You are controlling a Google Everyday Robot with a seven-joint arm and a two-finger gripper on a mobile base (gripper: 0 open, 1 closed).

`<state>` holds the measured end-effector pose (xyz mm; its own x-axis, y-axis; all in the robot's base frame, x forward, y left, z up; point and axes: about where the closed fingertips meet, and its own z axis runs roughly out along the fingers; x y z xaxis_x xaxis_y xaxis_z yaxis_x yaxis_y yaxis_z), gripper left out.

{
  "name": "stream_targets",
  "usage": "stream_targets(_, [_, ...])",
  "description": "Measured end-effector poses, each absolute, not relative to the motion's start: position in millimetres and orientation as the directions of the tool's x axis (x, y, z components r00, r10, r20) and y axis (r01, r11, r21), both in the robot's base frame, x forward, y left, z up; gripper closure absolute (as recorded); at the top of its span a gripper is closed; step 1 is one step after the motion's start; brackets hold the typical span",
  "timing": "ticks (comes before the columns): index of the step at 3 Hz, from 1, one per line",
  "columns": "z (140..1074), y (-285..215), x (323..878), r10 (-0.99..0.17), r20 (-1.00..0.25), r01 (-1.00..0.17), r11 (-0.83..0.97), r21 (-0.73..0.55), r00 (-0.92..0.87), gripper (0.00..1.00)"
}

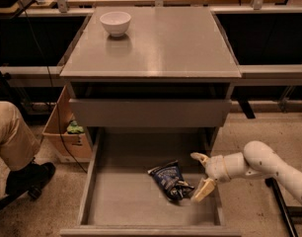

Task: Place blue chip bag into middle drawer

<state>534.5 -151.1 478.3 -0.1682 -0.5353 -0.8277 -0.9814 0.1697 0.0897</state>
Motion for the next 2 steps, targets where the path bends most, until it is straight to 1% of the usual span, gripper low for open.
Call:
stream_targets(1, [527.1, -184.4, 523.5, -0.614, -0.781, -0.991, 0.129, 0.038, -0.11, 0.0])
stream_targets(2, [569.0, -219.0, 510.8, -0.667, -0.738, -0.987, 0.158, -0.001, -0.106, 0.0])
